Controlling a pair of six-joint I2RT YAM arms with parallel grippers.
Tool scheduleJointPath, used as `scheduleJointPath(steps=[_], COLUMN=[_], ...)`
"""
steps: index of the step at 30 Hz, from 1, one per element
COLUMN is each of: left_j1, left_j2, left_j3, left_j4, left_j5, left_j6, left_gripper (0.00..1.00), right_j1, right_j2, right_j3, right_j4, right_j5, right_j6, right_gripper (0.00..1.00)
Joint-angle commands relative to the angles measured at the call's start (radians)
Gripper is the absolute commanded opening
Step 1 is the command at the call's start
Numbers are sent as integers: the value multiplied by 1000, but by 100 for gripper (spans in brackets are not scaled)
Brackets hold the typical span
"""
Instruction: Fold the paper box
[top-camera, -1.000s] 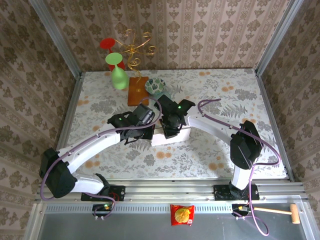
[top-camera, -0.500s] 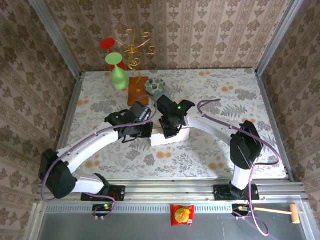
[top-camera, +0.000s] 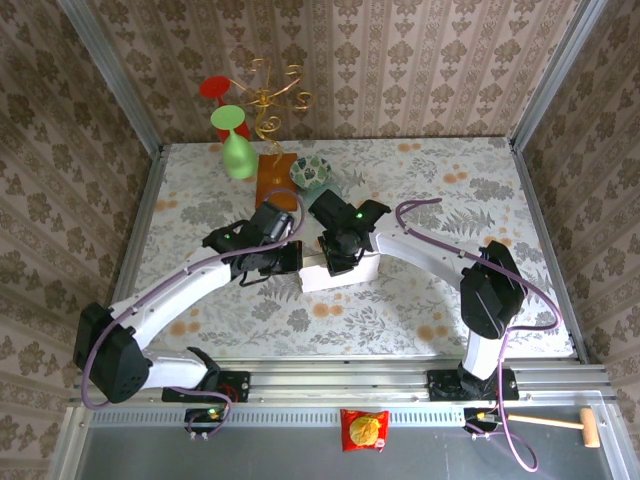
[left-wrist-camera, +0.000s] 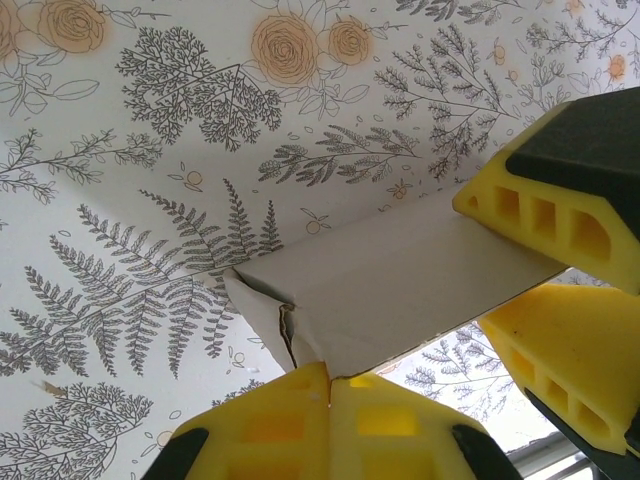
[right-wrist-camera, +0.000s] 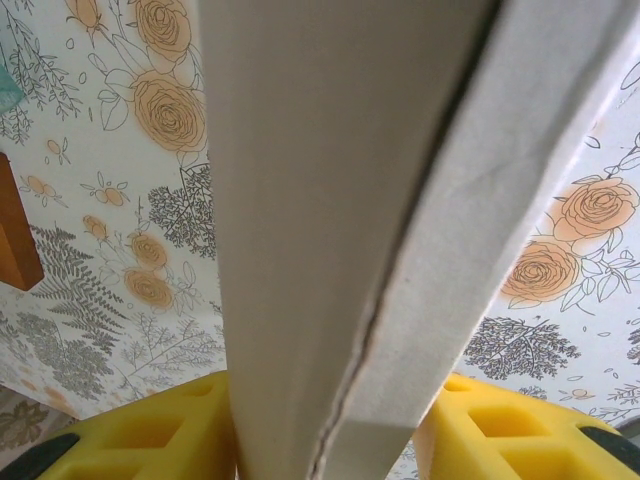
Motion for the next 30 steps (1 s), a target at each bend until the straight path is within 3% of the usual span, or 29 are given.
scheduleJointPath(steps=[1,12,30], left_j1=[20,34,14], left_j2=[-20,-9,15], left_j3=[-30,-18,8], left_j4=[-15,-91,-114], left_j5=[3,-28,-59], left_j6=[-19,69,104], left_gripper=[0,0,0], right_j1=[-4,-4,-4], right_j2=[-4,0,5], right_j3=[-37,-33,-29], right_j4=[-44,-36,-36], right_j5=[6,5,0], right_j6=[222,218,214], right_gripper=[47,46,47])
